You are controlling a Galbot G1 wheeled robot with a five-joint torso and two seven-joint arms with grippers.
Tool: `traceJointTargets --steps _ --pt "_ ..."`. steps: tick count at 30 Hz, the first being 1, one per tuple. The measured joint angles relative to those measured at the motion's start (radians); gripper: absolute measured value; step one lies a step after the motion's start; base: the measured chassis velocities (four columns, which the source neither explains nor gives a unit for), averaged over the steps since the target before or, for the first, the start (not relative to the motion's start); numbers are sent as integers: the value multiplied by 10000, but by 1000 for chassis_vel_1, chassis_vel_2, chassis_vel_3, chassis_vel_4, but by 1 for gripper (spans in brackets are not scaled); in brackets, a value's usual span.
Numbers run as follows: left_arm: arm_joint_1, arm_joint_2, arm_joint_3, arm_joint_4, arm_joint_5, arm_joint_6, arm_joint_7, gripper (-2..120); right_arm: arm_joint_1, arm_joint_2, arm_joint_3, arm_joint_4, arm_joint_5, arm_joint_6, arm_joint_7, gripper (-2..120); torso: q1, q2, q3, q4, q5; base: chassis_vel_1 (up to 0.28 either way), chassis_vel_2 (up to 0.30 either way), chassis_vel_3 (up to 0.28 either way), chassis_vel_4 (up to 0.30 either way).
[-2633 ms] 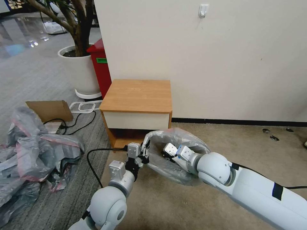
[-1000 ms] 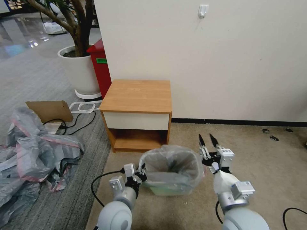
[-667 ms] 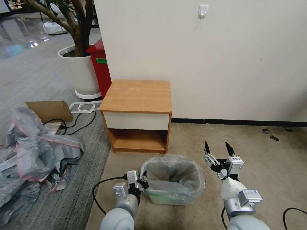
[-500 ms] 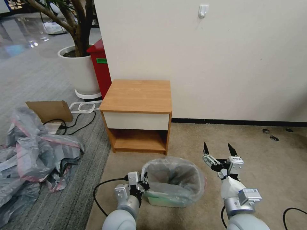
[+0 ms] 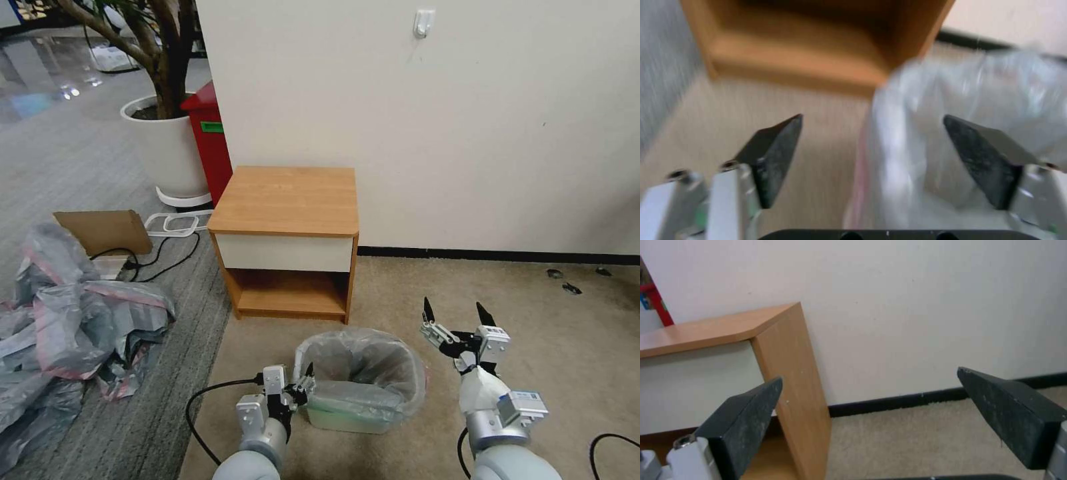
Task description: Pick up the garbage bag from the table and place it over the trash can.
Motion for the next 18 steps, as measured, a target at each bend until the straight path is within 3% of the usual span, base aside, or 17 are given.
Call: traceJointTargets --steps 5,7,9,10,16,18 --pt "76 85 -571 -330 652 -448 792 97 -311 -18 192 56 298 113 -282 100 0 0 0 -1 0 0 0 0 0" --pt "248 294 -1570 -585 1492 -1136 1518 99 -680 -21 462 26 365 454 -634 100 0 0 -1 -3 -1 0 0 0 0" --pt "301 346 -1753 -599 1683 -1301 1621 100 -764 -21 519 4 395 564 -745 100 0 0 0 -3 -1 0 0 0 0" --pt "613 584 -2437 -732 2203 -1829 1947 100 -985 16 716 -108 448 966 -1102 100 1 0 0 -2 -4 0 0 0 0" --pt "1412 823 -3723 -1204 2481 -2070 2448 100 -1169 196 1059 -541 448 1677 -1735 100 1 0 -1 0 0 0 0 0 0" --pt "1894 848 -4528 -1276 2704 -2270 2851 100 -1152 374 1315 -935 434 2052 -2026 100 0 0 -1 1 0 0 0 0 0"
